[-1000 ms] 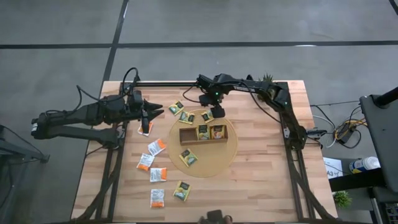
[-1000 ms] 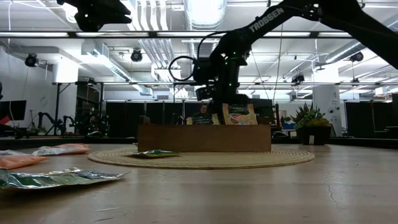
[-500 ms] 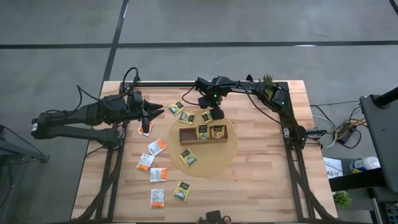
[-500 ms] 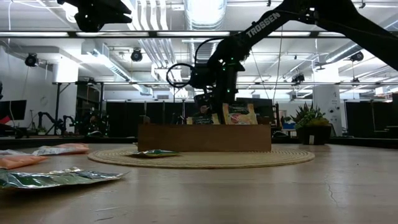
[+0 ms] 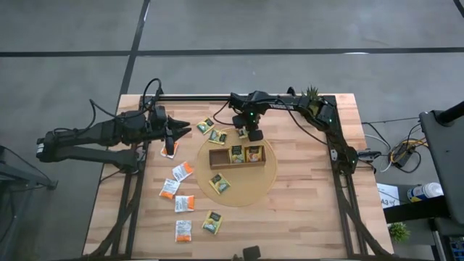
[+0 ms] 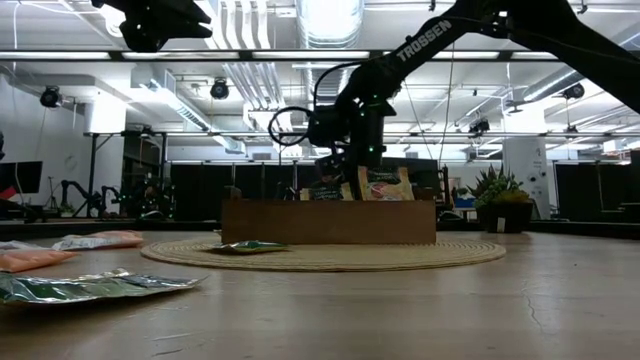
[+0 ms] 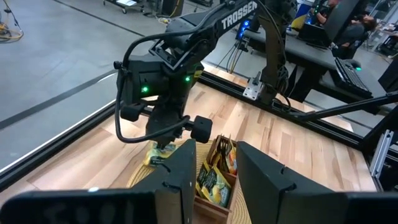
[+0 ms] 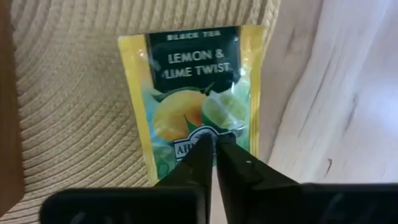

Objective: Pick & Place Tea
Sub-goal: Put the yellow tea bag into the middle section of the wooden organizer

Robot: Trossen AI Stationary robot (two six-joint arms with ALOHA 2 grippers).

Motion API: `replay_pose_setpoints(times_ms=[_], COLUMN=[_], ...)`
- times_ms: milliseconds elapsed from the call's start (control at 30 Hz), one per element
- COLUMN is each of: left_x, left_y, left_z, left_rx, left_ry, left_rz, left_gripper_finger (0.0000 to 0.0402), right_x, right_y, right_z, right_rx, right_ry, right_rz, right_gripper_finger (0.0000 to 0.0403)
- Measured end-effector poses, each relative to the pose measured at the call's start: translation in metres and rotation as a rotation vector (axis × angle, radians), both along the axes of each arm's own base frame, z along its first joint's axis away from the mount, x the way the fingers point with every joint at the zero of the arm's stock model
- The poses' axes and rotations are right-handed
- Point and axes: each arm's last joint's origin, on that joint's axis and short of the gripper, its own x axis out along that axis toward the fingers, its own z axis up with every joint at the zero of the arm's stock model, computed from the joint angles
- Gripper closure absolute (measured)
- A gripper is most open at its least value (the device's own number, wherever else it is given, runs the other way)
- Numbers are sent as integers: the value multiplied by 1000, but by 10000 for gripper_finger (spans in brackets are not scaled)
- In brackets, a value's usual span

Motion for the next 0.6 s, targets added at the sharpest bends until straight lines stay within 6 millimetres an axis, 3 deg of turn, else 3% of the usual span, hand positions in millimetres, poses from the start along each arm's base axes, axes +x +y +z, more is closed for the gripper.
replay_pose_setpoints(times_ms=[200, 600], left_x=[0, 0], left_y=[0, 0], left_z=[0, 2], left_rx=[0, 1], left_ry=[-5, -23], left_rz=[0, 0], left_gripper_finger=[294, 294], right_x=[1, 1], right_y=[-2, -3], right_z=[5, 47], right_rx=[-52, -92], right_ry=[5, -98], right_rz=[-6, -49], right_gripper_finger=[395, 395])
